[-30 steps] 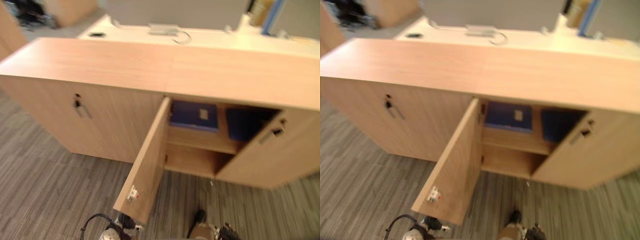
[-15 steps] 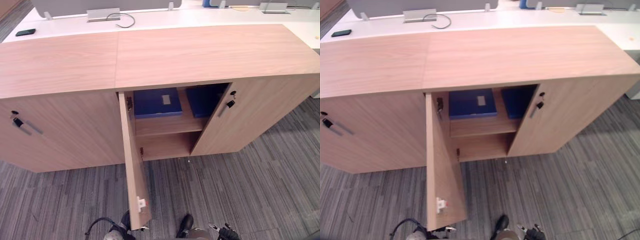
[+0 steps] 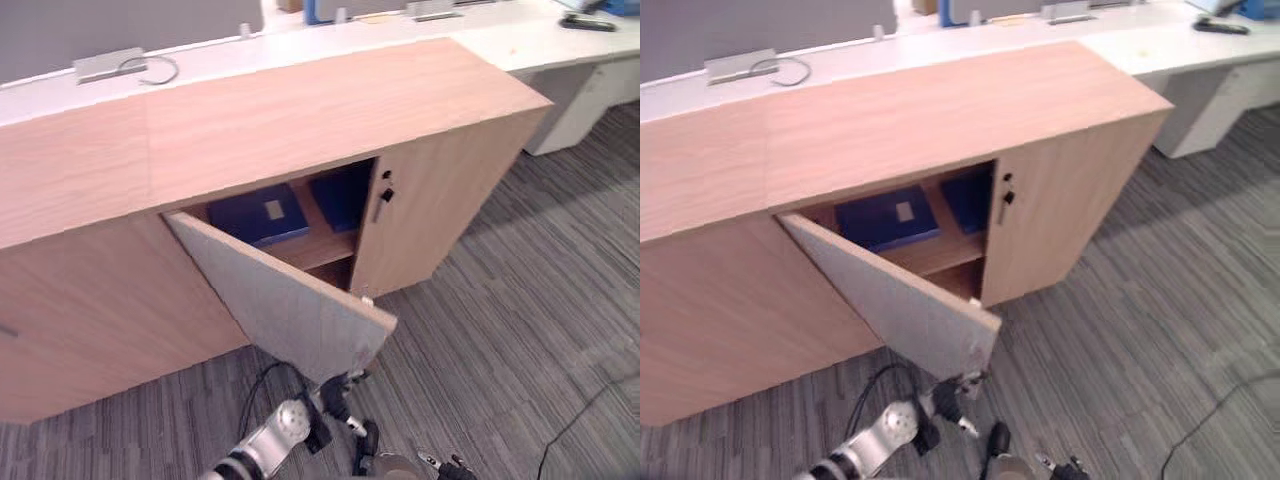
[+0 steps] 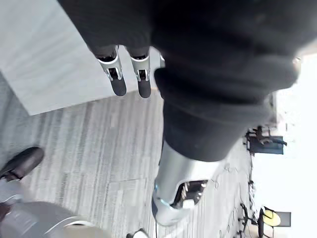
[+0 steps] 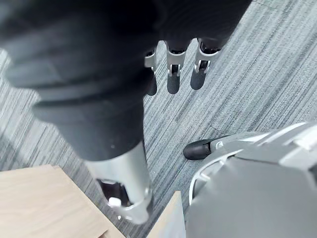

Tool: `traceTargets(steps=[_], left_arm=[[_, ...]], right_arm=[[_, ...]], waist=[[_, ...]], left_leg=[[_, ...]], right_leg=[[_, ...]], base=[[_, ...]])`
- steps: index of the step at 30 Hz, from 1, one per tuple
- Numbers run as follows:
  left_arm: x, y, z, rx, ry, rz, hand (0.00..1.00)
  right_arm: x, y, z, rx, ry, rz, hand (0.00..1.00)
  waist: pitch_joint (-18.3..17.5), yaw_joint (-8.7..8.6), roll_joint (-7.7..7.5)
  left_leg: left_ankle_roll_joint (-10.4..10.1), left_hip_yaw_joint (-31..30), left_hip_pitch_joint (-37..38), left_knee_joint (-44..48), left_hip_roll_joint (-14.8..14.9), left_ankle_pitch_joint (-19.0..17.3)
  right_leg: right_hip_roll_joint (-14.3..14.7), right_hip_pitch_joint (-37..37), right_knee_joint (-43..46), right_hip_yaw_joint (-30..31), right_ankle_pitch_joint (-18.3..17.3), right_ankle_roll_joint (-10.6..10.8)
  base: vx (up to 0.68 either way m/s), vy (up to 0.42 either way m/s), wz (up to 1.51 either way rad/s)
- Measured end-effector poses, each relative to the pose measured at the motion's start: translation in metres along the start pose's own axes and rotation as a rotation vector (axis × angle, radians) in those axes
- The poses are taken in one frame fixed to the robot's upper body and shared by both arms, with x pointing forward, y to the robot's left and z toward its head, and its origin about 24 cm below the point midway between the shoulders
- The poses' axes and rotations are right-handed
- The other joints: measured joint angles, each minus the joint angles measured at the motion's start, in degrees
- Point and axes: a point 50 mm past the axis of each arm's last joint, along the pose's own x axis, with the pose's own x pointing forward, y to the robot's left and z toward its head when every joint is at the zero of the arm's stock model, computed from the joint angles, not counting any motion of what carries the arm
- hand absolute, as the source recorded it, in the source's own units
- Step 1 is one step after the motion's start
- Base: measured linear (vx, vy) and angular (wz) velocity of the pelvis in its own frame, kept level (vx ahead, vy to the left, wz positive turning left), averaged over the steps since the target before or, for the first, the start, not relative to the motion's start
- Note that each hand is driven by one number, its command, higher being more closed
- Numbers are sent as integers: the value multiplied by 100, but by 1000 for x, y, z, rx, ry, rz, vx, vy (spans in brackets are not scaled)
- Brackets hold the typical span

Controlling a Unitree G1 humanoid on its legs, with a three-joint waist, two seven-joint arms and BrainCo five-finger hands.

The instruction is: Walk over to the cabinet, pick up the folder, carry it to the office cabinet, place the folder inside the office cabinet, then close the office cabinet door

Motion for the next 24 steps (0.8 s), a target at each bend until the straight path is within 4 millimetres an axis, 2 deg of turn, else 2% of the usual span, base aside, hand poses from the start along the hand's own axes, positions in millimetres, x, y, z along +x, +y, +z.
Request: traceTargets(steps=[2,4,5,6,7,9,10,12,14,15,16,17,18,19,21,22,24], left_arm=[[4,11,5,-36,-15,57,0],[4,22,1,-82,5,134,0],[2,28,-3,-104,18,173,0],[-1,35,-10,-134,37,226,0],[-7,41,-17,-175,56,285,0],[-14,45,-28,-236,82,344,0],[-23,44,-43,-313,124,395,0],[-39,41,-71,-450,203,482,0],[-66,35,-108,-619,326,618,0],[-73,34,-116,-651,356,651,0],[-85,28,-129,-712,407,712,0],[-97,20,-142,-782,459,768,0],[-106,16,-150,-816,494,805,0],[-118,13,-159,-852,531,859,0],[-128,1,-167,-920,566,904,0],[-135,-9,-172,-980,591,939,0],[-143,-18,-177,-1051,609,997,0]], right_arm=[[0,-1,0,-2,-4,-2,0],[-1,-4,-2,-9,-1,-6,0],[-1,-5,-3,-12,3,-8,0],[-2,-7,-6,-12,8,-11,0],[-2,-9,-7,-20,14,-15,0],[-2,-11,-9,-22,23,-23,0],[-3,-14,-14,-22,39,-30,0],[-5,-21,-21,-16,58,-45,0],[-7,-26,-26,-15,69,-55,0],[-7,-27,-27,-17,70,-58,0],[-8,-33,-25,-25,64,-68,0],[-7,-37,-21,-35,57,-76,0],[-7,-35,-21,-40,52,-69,0],[-7,-30,-19,-56,34,-49,0],[-8,-29,-19,-54,24,-52,0],[-8,-29,-19,-56,22,-51,0],[-8,-26,-19,-68,17,-41,0]], waist=[[0,-27,-4],[-4,-46,4],[3,-46,6],[17,-46,2],[43,-11,-34],[53,19,-26],[66,41,-46],[67,106,-31],[81,232,-12],[91,266,23],[99,329,191],[112,397,319],[112,417,320],[157,443,206],[144,456,135],[74,466,133],[-16,504,98]], left_leg=[[7,-23,-38,352,85,2],[46,-130,-147,1041,311,9],[119,-282,-229,1473,453,56],[319,-699,-435,2137,634,196],[459,-1318,-691,2629,645,95],[359,-1999,-932,2854,423,-278],[313,-2347,-1064,2846,236,-480],[276,-2748,-1258,2551,5,-572],[230,-3284,-1495,1618,-350,-545],[192,-3421,-1525,1256,-431,-522],[87,-3782,-1512,423,-488,-504],[-77,-3958,-1418,162,-527,-38],[-33,-3935,-1406,149,-565,2],[-18,-3906,-1320,122,-719,7],[52,-3852,-1139,-43,-920,35],[150,-3778,-1016,-203,-996,101],[287,-3761,-913,-345,-1069,199]], right_leg=[[17,-43,1,209,-8,-1],[49,6,3,396,-27,2],[77,66,4,475,-66,-47],[80,174,7,563,-121,-111],[78,257,35,681,-225,-142],[15,389,85,803,-313,-164],[-66,514,156,875,-415,-122],[-175,651,292,958,-569,-53],[-307,700,373,1104,-685,72],[-308,725,363,1141,-706,105],[-223,756,340,1176,-723,182],[-145,834,263,1272,-663,315],[-180,900,262,1246,-648,339],[-336,953,362,1219,-696,388],[-557,975,531,1220,-829,564],[-644,987,551,1228,-899,663],[-702,1028,539,1229,-969,757]], base=[[81,-66,-67],[80,-85,-57],[78,-105,-42],[91,-105,-50],[100,-90,-46],[66,1,-34],[35,93,-30],[18,137,-30],[4,231,-33],[27,247,-32],[113,332,-47],[158,275,-50],[246,299,-38],[242,184,-2],[214,148,8],[177,78,-1],[244,65,-6]])
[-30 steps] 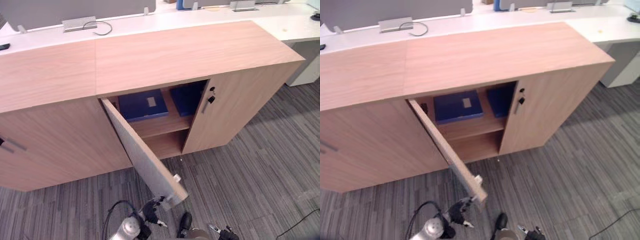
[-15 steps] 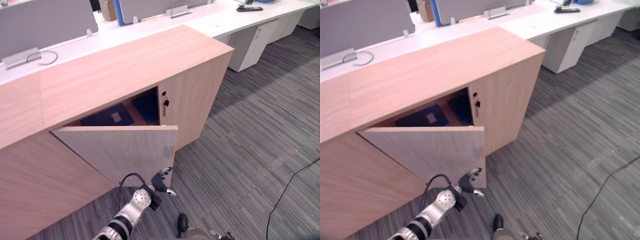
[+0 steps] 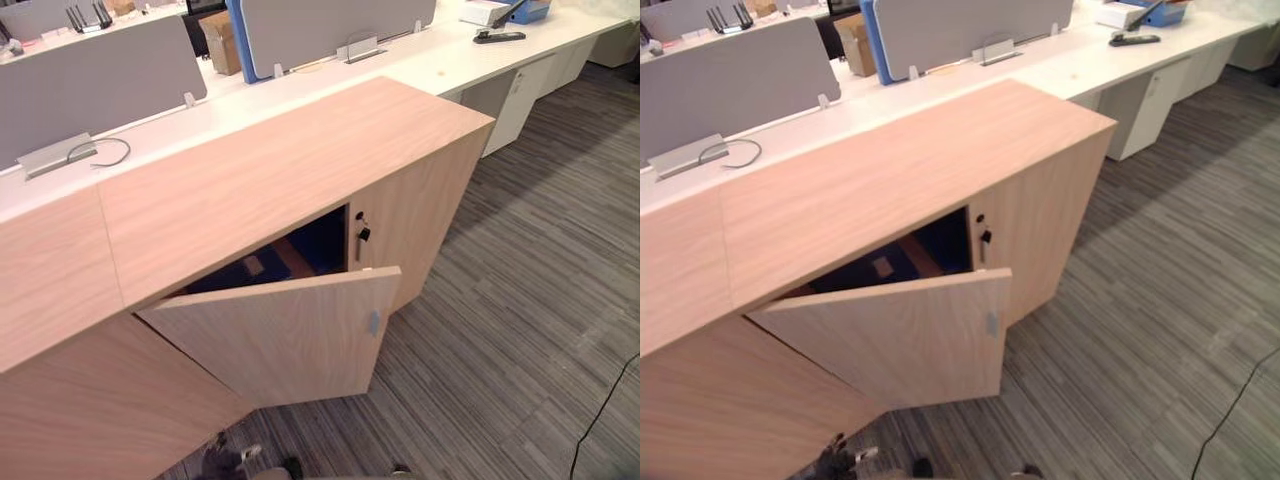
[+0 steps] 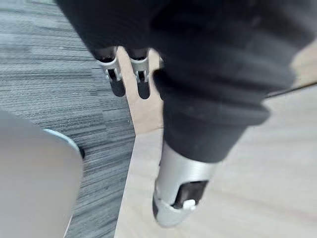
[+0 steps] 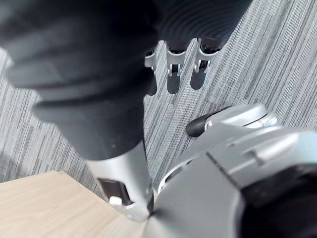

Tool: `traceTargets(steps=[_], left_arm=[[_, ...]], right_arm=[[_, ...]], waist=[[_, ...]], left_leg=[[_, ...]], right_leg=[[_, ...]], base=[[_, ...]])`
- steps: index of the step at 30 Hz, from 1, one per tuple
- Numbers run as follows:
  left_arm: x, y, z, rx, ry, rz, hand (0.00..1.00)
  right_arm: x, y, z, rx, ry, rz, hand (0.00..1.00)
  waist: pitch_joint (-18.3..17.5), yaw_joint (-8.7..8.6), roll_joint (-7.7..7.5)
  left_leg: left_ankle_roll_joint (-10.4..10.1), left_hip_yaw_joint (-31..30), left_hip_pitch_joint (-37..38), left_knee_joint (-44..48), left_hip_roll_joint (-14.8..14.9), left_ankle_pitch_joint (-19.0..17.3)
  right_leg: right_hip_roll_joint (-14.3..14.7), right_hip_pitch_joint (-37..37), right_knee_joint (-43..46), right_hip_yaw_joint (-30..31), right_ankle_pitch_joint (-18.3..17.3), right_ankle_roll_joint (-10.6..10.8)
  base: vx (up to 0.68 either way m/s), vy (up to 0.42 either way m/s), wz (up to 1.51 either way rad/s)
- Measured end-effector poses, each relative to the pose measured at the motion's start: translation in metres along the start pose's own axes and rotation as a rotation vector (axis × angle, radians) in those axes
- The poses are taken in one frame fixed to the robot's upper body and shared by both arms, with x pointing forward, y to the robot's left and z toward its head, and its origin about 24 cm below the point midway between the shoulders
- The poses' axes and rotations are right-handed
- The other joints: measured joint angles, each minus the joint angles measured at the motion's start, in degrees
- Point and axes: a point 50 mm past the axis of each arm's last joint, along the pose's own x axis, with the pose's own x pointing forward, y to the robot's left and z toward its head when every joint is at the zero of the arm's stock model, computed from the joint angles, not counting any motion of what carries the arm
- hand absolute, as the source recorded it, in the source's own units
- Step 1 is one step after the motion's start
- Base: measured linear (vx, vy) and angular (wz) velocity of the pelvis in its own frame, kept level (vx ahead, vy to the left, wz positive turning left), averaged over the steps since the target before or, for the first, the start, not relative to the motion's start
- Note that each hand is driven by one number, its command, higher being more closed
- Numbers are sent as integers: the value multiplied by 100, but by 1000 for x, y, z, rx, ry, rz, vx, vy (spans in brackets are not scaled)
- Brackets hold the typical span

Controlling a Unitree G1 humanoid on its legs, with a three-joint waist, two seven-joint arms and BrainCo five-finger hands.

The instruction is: Walk over to the cabinet, pick up the folder, carry it to the office cabinet, place the folder inside the office cabinet, then close the office cabinet door

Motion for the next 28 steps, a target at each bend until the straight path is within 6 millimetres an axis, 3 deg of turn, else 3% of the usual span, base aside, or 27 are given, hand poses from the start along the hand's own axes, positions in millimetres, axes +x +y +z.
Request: traceTargets(steps=[5,8,11,13,15,16,17,18,19,24,28], left_arm=[[-1,6,-9,-38,34,37,0],[1,3,-10,-30,47,29,0],[1,0,-11,-7,47,5,0],[2,3,-8,-17,42,-11,0],[3,7,-8,-23,49,-16,0],[4,6,-8,-29,58,-35,0],[5,4,-8,-43,68,-62,0],[6,5,-6,-45,65,-70,0],[8,9,1,-22,47,-82,0],[6,5,-5,-92,61,-83,0],[5,6,-6,-78,64,-84,0]], right_arm=[[0,-2,-9,-49,36,1,0],[0,-3,-12,-31,63,-5,0],[2,-5,-7,4,50,-11,0],[2,0,-5,9,45,-1,0],[3,3,-4,4,44,7,0],[3,5,-2,-7,41,16,0],[3,9,-4,-4,47,25,0],[2,11,-5,-14,51,33,0],[1,17,-9,-22,61,49,0],[1,9,-10,-37,66,36,0],[1,9,-11,-38,71,36,0]], waist=[[-317,102,-88],[-329,115,-101],[-320,126,-115],[-261,125,-248],[-229,118,-243],[-205,93,-215],[-152,41,-204],[-133,28,-254],[-62,40,-453],[-179,121,-296],[-186,122,-291]], left_leg=[[104,-102,271,-216,-149,66],[192,-218,494,-252,-296,40],[404,-378,871,-434,-528,-107],[472,-373,991,-526,-652,-83],[518,-371,1100,-631,-644,-54],[518,-388,1126,-628,-529,-54],[507,-459,1122,-581,-366,-54],[485,-497,1102,-549,-328,-57],[428,-607,1084,-482,-379,-82],[178,-598,951,-485,89,-119],[96,-597,972,-508,242,-108]], right_leg=[[-74,180,-158,-37,-36,33],[-251,270,252,-185,-229,145],[-759,-536,2511,-171,-827,71],[-1124,-930,3395,-430,-802,27],[-1206,-1084,3716,-653,-954,-13],[-935,-1122,3623,-632,-1226,32],[-485,-1038,3095,-557,-1303,43],[-258,-972,2704,-480,-1266,15],[-133,-869,2201,-599,-1087,-312],[448,-549,1273,-806,-733,-450],[710,-230,604,-863,-431,-505]], base=[[271,44,-4],[153,56,17],[72,148,26],[43,125,6],[34,56,-7],[23,-65,9],[18,-71,22],[-6,-163,34],[-20,-154,31],[0,-144,2],[15,-45,-3]])
